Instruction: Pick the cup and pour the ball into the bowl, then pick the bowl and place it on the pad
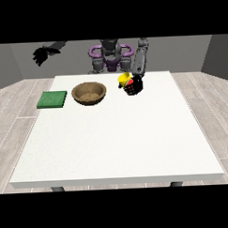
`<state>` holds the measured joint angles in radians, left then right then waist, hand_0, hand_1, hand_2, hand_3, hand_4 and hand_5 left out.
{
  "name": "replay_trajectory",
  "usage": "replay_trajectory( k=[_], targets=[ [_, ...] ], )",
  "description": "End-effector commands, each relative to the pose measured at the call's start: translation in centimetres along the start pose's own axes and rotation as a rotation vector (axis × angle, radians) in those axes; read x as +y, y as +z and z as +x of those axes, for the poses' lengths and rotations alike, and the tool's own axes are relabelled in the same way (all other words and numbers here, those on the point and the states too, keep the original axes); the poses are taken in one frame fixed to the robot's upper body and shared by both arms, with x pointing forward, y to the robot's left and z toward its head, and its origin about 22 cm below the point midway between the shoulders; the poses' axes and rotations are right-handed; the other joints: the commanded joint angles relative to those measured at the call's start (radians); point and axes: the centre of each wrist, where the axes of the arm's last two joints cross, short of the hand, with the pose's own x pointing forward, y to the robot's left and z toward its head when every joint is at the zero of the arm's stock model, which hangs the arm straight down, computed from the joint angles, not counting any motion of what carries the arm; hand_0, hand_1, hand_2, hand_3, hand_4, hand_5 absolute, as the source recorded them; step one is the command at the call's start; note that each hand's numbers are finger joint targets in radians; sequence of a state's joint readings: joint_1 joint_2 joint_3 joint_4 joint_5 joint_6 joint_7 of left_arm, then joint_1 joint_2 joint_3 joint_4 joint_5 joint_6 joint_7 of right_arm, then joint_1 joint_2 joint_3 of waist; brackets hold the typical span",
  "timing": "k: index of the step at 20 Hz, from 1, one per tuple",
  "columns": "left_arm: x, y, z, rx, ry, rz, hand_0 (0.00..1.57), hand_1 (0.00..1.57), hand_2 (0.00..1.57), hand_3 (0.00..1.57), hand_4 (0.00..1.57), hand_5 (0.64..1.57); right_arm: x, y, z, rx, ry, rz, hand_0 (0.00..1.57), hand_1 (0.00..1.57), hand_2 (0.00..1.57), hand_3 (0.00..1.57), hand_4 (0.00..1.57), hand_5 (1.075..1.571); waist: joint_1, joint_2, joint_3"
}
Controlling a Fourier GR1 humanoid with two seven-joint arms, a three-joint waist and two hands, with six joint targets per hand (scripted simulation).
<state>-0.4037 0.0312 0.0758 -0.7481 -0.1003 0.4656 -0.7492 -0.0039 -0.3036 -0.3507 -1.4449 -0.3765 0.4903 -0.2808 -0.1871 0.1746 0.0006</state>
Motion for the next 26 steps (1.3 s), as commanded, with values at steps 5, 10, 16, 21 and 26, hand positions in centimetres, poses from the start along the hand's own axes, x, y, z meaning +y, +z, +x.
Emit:
replay_trajectory(
  k=[5, 10, 16, 21, 26],
  targets=[
    [-1.6, -4.7, 3.1, -0.034, -0.348, -0.052, 1.32, 1.32, 1.57, 1.57, 1.22, 1.553, -2.8, -0.8, 0.9, 0.155, 0.021, -0.034, 0.00, 0.00, 0.00, 0.00, 0.47, 1.571, 0.017, -0.159, 0.0021],
    [-2.0, -6.1, 3.1, -0.083, -0.663, -0.160, 1.31, 1.31, 1.57, 1.57, 1.24, 1.561, -1.6, -3.4, 1.0, 0.167, 0.019, -0.058, 0.00, 0.00, 0.00, 0.00, 0.58, 1.568, 0.038, -0.188, 0.0037],
    [-3.2, -8.5, 4.2, -0.122, -1.043, -0.268, 1.00, 1.00, 1.57, 1.28, 1.05, 1.567, -2.2, -2.0, -1.0, 0.266, 0.026, -0.093, 0.00, 0.00, 0.00, 0.00, 0.64, 1.565, 0.077, -0.284, 0.0063],
    [-9.0, -7.9, 7.8, -0.112, -1.127, -0.335, 1.00, 1.00, 1.57, 1.28, 1.05, 1.567, -3.6, -0.7, -1.7, 0.326, 0.027, -0.148, 0.00, 0.00, 0.00, 0.00, 0.64, 1.565, 0.115, -0.319, 0.0010],
    [-11.7, -7.2, 9.9, -0.117, -1.206, -0.359, 0.77, 0.77, 1.57, 1.21, 1.05, 1.568, -2.2, -0.8, -2.8, 0.303, 0.002, -0.128, 0.00, 0.00, 0.00, 0.00, 0.65, 1.564, 0.093, -0.306, 0.0000]
  ],
)
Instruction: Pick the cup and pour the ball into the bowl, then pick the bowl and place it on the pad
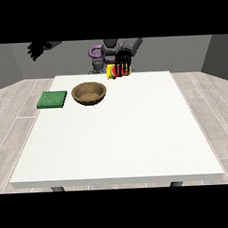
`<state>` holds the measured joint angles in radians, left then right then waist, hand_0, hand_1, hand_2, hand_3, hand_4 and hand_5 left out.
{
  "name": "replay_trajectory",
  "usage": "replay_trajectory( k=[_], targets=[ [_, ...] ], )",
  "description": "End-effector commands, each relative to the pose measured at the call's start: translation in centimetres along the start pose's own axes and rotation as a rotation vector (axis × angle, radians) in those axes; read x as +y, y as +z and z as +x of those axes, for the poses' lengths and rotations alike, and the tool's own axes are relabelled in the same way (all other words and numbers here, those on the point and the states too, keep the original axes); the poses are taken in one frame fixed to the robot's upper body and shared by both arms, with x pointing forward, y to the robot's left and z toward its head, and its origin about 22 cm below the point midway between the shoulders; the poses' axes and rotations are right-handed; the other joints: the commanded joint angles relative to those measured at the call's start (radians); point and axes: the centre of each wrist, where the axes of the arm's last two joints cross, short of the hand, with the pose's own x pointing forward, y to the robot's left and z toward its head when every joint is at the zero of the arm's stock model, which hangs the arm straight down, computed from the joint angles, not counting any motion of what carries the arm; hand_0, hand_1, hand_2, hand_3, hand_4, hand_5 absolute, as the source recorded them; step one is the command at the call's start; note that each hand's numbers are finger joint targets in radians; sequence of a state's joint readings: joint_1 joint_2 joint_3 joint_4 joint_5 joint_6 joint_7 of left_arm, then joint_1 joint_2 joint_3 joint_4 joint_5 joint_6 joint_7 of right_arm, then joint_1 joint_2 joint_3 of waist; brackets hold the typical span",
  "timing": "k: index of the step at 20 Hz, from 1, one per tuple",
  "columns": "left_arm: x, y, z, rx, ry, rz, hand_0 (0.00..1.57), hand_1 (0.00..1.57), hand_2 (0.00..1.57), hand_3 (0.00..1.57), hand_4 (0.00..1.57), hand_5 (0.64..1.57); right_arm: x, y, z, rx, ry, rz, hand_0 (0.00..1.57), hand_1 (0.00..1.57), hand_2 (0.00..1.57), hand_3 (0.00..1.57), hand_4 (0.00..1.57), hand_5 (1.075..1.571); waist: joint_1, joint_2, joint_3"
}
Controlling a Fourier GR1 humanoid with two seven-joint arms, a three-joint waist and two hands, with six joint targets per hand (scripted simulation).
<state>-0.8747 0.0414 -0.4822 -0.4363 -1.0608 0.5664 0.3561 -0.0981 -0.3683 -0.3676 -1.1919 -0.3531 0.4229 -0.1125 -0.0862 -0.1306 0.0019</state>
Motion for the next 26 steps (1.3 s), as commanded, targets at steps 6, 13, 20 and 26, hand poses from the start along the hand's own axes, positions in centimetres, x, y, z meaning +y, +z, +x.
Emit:
replay_trajectory(
  k=[6, 13, 20, 26],
  targets=[
    [1.8, 0.7, 5.6, -0.033, -0.253, 0.013, 0.45, 0.45, 1.56, 1.21, 0.76, 1.569, 0.4, -2.3, 0.5, -0.019, -0.005, 0.021, 0.00, 0.00, 0.00, 0.00, 0.66, 1.561, -0.024, 0.024, -0.0013],
    [4.6, 2.1, 9.8, -0.173, -0.406, -0.036, 0.00, 0.00, 1.20, 1.50, 0.89, 1.570, 0.4, -2.9, -0.2, 0.004, -0.002, 0.047, 0.00, 0.00, 0.00, 0.00, 0.69, 1.563, -0.038, 0.010, -0.0011],
    [3.7, 2.3, 5.4, -0.068, -0.075, -0.009, 0.00, 0.00, 1.57, 1.17, 1.03, 1.563, 1.7, -2.4, -0.8, 0.037, -0.005, -0.022, 0.00, 0.00, 0.00, 0.00, 0.70, 1.570, 0.057, 0.018, -0.0028],
    [6.7, 1.9, 3.6, 0.014, 0.508, 0.168, 1.10, 1.10, 1.30, 0.99, 1.27, 1.570, 1.3, -2.7, -0.8, 0.005, -0.050, -0.051, 0.00, 0.00, 0.00, 0.00, 0.72, 1.570, 0.138, 0.158, -0.0079]
  ],
)
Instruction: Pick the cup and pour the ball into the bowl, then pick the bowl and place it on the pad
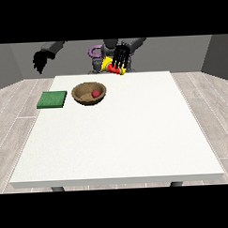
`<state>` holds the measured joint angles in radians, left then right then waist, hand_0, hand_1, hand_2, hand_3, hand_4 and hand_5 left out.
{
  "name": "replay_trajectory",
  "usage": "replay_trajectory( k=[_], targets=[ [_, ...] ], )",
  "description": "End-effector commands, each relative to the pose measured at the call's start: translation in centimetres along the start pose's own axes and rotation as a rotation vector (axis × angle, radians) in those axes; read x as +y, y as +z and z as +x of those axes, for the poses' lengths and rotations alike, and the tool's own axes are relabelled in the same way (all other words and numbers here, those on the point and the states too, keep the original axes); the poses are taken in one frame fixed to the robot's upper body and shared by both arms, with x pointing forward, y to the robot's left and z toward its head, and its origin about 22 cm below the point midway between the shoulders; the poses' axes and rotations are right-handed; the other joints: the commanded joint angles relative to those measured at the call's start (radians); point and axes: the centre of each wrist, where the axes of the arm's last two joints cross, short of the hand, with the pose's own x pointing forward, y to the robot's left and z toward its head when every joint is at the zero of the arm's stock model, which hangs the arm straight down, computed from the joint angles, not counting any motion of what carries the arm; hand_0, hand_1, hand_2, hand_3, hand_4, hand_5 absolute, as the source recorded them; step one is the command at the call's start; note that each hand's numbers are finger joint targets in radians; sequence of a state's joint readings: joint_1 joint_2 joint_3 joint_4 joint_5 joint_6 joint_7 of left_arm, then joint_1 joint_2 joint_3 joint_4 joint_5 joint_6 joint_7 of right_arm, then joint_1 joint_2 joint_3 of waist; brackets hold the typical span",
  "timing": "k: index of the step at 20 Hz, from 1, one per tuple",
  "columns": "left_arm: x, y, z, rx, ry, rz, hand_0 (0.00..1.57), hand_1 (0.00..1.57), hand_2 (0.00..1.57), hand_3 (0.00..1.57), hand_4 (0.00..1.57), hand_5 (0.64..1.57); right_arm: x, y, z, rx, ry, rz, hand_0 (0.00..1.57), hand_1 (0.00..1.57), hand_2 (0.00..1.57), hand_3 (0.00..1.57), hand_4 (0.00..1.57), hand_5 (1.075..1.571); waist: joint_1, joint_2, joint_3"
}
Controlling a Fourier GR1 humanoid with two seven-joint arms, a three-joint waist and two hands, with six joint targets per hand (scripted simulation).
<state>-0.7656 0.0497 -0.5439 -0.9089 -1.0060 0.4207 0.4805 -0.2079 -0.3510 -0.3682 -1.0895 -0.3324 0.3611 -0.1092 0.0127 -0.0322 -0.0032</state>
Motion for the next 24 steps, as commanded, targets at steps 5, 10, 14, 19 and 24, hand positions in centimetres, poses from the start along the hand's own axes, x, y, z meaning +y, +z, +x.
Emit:
replay_trajectory(
  k=[5, 10, 14, 19, 24],
  targets=[
    [8.7, -1.6, -0.1, 0.120, 0.869, 0.245, 0.00, 0.00, 0.00, 0.00, 0.53, 1.545, 1.1, -1.2, 0.2, -0.042, -0.043, -0.028, 0.00, 0.00, 0.00, 0.00, 0.70, 1.570, 0.074, 0.150, -0.0153],
    [14.3, -2.3, -3.8, -0.012, 1.195, 0.160, 0.00, 0.00, 0.00, 0.00, 0.00, 1.451, 0.2, 0.1, -1.0, -0.048, -0.054, -0.142, 0.00, 0.00, 0.00, 0.00, 0.61, 1.571, 0.179, 0.173, -0.0071],
    [17.9, -2.3, -11.2, -0.113, 1.263, 0.092, 0.00, 0.00, 0.00, 0.00, 0.24, 1.490, 0.2, 0.6, -1.4, -0.099, -0.083, -0.206, 0.00, 0.00, 0.00, 0.00, 0.00, 1.570, 0.254, 0.215, -0.0020],
    [24.5, -3.2, -18.4, -0.197, 1.277, 0.145, 0.00, 0.00, 0.00, 0.00, 0.34, 1.503, 2.5, -2.2, 0.2, -0.197, -0.123, -0.159, 0.00, 0.00, 0.00, 0.00, 0.00, 1.569, 0.233, 0.319, 0.0024],
    [25.3, -1.7, -23.6, -0.095, 1.288, 0.154, 0.00, 0.00, 0.00, 0.00, 0.31, 1.513, 6.7, -3.6, -2.4, -0.100, -0.109, -0.118, 0.00, 0.00, 0.00, 0.00, 0.00, 1.568, 0.163, 0.257, 0.0033]
  ],
)
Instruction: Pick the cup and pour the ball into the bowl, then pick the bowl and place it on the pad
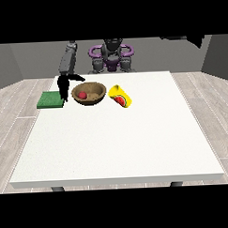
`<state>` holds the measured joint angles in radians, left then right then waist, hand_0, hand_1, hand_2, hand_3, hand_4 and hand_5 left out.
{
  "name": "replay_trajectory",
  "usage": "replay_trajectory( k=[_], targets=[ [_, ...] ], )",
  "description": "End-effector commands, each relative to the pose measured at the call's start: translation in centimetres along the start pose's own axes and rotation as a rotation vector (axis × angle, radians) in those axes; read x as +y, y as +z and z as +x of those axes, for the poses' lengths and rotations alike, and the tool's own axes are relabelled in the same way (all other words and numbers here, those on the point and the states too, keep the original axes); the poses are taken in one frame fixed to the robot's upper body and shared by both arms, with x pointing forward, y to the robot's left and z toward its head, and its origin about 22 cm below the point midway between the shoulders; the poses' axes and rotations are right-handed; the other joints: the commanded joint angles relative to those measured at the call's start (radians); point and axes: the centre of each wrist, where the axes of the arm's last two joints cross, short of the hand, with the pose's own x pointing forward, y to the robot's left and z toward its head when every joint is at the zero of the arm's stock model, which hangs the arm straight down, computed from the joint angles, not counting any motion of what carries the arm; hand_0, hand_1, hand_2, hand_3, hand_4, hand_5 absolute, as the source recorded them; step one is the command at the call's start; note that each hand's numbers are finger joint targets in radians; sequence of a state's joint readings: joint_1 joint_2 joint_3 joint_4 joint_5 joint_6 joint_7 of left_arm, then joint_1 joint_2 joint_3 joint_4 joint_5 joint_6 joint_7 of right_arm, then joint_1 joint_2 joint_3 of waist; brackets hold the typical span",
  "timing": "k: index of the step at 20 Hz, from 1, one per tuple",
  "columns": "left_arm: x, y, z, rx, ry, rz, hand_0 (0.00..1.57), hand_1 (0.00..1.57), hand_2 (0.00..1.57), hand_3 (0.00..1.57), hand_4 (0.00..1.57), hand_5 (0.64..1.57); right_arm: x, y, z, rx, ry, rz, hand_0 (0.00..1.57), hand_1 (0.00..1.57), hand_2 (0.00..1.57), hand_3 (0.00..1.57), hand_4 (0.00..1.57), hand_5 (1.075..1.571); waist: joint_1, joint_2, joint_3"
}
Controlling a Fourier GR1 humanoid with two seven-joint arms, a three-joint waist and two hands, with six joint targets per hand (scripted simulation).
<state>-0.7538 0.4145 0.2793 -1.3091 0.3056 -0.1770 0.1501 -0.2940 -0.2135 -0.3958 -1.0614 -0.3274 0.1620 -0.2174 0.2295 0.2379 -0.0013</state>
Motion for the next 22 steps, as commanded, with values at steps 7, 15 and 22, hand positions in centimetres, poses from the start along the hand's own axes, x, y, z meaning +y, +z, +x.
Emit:
replay_trajectory(
  k=[7, 15, 22],
  targets=[
    [7.2, 1.7, 3.3, -0.054, -0.001, 0.085, 0.00, 0.00, 0.00, 0.00, 0.27, 1.506, 2.4, -1.0, -4.1, 0.027, 0.010, 0.062, 0.00, 0.00, 0.00, 0.00, 0.00, 1.569, -0.082, 0.041, 0.0022],
    [10.6, 3.7, 4.1, -0.032, -0.001, 0.097, 0.00, 0.00, 0.00, 0.00, 0.24, 1.502, 4.2, -2.6, -4.7, 0.062, -0.042, 0.072, 0.00, 0.00, 0.00, 0.00, 0.00, 1.564, -0.071, 0.026, 0.0020],
    [10.7, 2.9, 6.6, -0.120, 0.017, 0.067, 0.00, 0.00, 0.00, 0.00, 0.36, 1.536, 3.7, 0.1, -7.6, 0.175, 0.071, -0.126, 1.57, 1.57, 1.57, 1.57, 1.08, 1.445, -0.003, 0.120, 0.0012]
  ],
)
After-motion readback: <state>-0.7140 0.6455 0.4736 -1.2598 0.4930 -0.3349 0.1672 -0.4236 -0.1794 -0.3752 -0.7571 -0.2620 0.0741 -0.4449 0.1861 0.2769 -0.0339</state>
